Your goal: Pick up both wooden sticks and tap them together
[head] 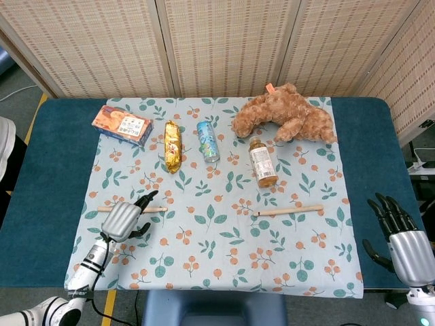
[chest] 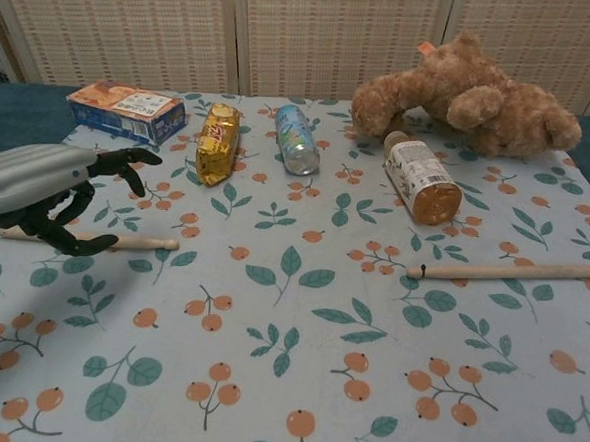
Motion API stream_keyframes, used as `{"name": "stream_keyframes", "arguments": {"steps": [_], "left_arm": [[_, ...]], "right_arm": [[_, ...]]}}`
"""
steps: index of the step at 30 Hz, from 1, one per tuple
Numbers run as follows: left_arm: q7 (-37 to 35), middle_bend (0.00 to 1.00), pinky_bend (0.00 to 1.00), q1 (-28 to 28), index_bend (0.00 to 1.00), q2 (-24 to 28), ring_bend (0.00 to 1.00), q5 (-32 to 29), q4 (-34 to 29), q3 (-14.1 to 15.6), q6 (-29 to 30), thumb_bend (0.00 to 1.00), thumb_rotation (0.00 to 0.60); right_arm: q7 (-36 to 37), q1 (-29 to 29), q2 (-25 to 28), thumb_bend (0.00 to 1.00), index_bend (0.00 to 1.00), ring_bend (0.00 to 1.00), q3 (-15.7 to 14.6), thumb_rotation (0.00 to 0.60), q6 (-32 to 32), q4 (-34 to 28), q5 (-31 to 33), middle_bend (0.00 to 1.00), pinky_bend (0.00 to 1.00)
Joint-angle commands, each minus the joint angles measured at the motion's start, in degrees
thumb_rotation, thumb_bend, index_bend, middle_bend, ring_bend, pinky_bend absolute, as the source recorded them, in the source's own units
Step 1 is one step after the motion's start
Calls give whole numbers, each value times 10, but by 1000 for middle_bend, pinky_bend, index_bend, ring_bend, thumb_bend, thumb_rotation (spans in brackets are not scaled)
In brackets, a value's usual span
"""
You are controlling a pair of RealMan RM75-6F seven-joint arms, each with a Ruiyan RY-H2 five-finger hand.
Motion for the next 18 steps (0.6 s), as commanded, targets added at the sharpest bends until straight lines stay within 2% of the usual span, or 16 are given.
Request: {"name": "stream_keyframes", "arguments": {"steps": [1,11,18], "left_arm": [[20,265,1000,-10,96,-28,764,-21,28,-5,-8,367,600],[30,264,1000,-21,110,-77,765,-47,116,2,-24,363,600],[21,341,1000,-16,187,-91,783,-45,150,7,-11,362,600]], "right_arm": [[3,1,2,252,81,0,-2,600,-3,-1,-1,0,211],[4,2,5,252,83,0,-5,600,-14,-4,-3,0,211],[3,3,6,252,85,0,-6,600,-18,-5,-3,0,211]]}}
